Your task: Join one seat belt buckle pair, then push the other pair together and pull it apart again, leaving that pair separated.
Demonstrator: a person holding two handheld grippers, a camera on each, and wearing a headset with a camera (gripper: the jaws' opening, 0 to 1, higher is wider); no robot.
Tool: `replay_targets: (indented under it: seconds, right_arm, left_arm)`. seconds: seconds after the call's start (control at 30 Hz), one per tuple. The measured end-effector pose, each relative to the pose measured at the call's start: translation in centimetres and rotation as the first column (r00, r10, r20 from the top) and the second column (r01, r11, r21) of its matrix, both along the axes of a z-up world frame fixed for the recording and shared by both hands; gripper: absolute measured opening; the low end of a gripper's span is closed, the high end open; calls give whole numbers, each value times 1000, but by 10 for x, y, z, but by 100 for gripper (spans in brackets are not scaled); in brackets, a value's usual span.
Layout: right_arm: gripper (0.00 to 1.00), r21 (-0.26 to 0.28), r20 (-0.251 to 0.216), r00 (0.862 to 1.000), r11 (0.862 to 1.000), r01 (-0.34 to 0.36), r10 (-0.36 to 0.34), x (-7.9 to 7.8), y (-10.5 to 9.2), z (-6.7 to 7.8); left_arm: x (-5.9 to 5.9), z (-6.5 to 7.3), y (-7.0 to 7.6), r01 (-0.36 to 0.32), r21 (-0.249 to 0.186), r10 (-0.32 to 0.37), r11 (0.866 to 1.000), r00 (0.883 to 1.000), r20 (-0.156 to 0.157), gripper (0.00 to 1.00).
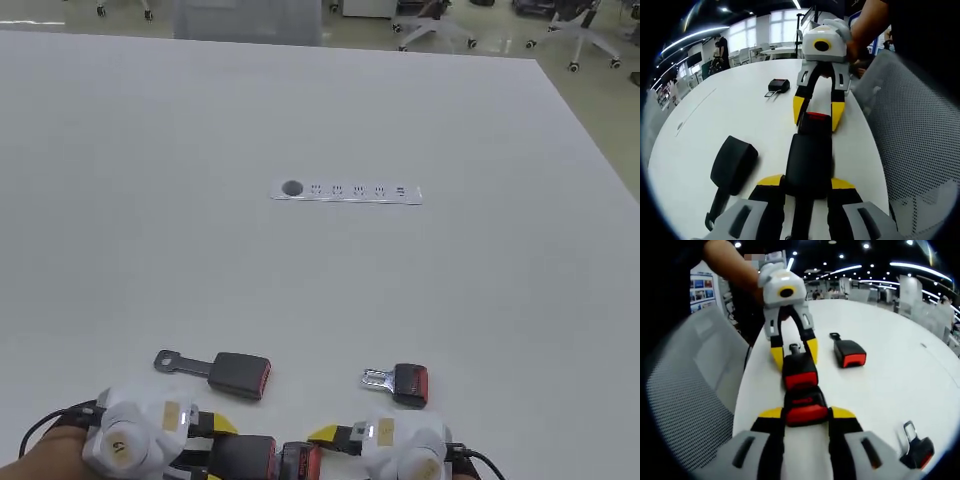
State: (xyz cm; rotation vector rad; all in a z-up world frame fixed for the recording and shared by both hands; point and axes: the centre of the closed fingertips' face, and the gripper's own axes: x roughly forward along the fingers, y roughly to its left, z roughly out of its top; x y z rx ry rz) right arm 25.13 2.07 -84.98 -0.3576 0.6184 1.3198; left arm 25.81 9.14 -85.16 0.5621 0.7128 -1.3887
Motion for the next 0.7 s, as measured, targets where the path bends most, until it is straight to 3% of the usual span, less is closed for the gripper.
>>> replay_targets:
  seconds: [0.27, 0.33, 0.53, 0.57, 0.6, 0.63, 0.7]
  right_arm:
    - [34, -9, 17, 1000, 1000, -7, 7, 0, 0, -1]
    - [34, -4, 3, 1000, 1000, -1, 1, 0, 1, 0]
    - [37, -41, 35, 999, 999, -16, 17, -2, 4, -1]
    - [41, -41, 4, 1000, 999, -18, 19, -6, 4, 1]
    - [48, -21, -6, 1000, 1000, -10, 10, -7, 6, 5]
    - [58, 20, -2, 1000, 1000, 14, -14, -5, 10, 12]
    - [70, 45, -12, 999, 998, 44, -44, -2, 10, 20]
  left_arm:
    - [0, 0, 1, -7, -1, 7, 1000, 1000, 0, 34]
    - [0, -1, 1, -9, -2, 9, 1000, 1000, 1, 34]
    - [-1, 0, -1, 4, 36, -4, 999, 1000, -3, 35]
    - [-6, 1, -2, -40, 29, 42, 999, 997, -70, 38]
    - [-6, 2, -4, -69, 19, 70, 997, 993, -99, 41]
    - [-4, 3, -2, -77, 31, 79, 997, 993, -91, 46]
    - [-3, 4, 3, -92, 58, 97, 994, 992, -78, 59]
